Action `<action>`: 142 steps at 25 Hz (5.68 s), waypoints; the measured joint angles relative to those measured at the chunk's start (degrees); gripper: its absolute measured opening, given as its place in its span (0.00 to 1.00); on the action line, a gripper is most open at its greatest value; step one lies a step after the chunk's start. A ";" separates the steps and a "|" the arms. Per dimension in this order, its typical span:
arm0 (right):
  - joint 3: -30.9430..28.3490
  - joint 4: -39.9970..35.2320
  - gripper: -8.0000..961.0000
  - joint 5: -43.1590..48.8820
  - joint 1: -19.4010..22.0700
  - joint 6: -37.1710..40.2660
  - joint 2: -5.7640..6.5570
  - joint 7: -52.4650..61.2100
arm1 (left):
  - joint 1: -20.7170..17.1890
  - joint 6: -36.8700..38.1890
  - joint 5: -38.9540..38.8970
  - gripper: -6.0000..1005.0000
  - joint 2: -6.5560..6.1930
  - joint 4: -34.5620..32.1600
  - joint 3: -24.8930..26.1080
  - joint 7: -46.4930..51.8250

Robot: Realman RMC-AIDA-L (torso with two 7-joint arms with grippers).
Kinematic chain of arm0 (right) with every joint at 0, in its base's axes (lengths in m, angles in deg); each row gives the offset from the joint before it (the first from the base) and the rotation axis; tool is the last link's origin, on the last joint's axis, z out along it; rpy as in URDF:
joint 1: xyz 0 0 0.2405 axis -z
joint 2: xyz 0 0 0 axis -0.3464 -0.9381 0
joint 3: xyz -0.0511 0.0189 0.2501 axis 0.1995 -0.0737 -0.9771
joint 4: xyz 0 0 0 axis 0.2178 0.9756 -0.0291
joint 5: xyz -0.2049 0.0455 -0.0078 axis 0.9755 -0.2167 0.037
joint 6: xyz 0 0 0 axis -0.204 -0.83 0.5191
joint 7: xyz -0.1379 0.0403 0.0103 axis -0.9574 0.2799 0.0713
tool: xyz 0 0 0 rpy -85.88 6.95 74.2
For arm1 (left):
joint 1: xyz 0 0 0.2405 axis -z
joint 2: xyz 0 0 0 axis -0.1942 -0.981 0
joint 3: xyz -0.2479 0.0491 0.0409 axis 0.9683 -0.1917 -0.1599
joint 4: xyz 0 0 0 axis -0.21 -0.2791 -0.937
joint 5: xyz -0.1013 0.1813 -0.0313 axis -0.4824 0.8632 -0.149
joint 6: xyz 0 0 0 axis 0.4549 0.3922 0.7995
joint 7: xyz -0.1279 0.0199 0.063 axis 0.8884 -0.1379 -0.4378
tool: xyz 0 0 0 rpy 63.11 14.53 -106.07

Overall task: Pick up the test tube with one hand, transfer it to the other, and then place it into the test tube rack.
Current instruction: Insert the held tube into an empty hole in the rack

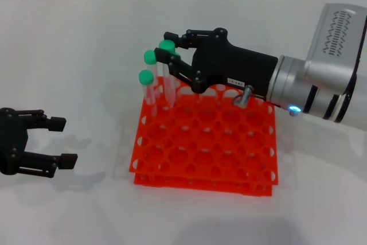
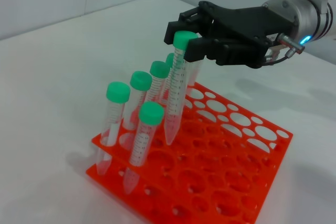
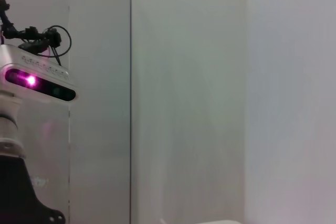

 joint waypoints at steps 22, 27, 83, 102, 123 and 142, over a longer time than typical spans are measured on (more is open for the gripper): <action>0.28 0.95 0.29 -1.36 -0.93 -2.04 0.00 -0.22 | 0.00 -0.18 -0.19 0.88 0.07 0.00 0.09 -0.23; 0.64 1.29 0.29 -1.36 -0.96 -2.09 0.00 -0.21 | 0.00 -0.18 -0.24 0.88 0.09 0.00 0.09 -0.38; 1.30 2.41 0.28 -1.35 -0.94 -0.64 0.00 -2.38 | 0.09 -0.79 -0.18 0.88 0.08 0.21 0.09 -0.64; 1.64 3.10 0.29 -2.21 -0.66 -0.61 0.00 -2.41 | 0.26 -0.89 -0.15 0.88 0.09 0.79 0.09 -0.72; 1.66 3.66 0.29 -2.32 -0.77 -1.14 0.00 -1.07 | 0.62 -1.06 -0.06 0.88 0.09 0.93 0.17 -0.81; 2.09 4.55 0.29 -2.31 -0.66 -1.46 0.00 -0.38 | 0.76 -1.34 -0.13 0.88 0.09 1.49 0.17 -0.81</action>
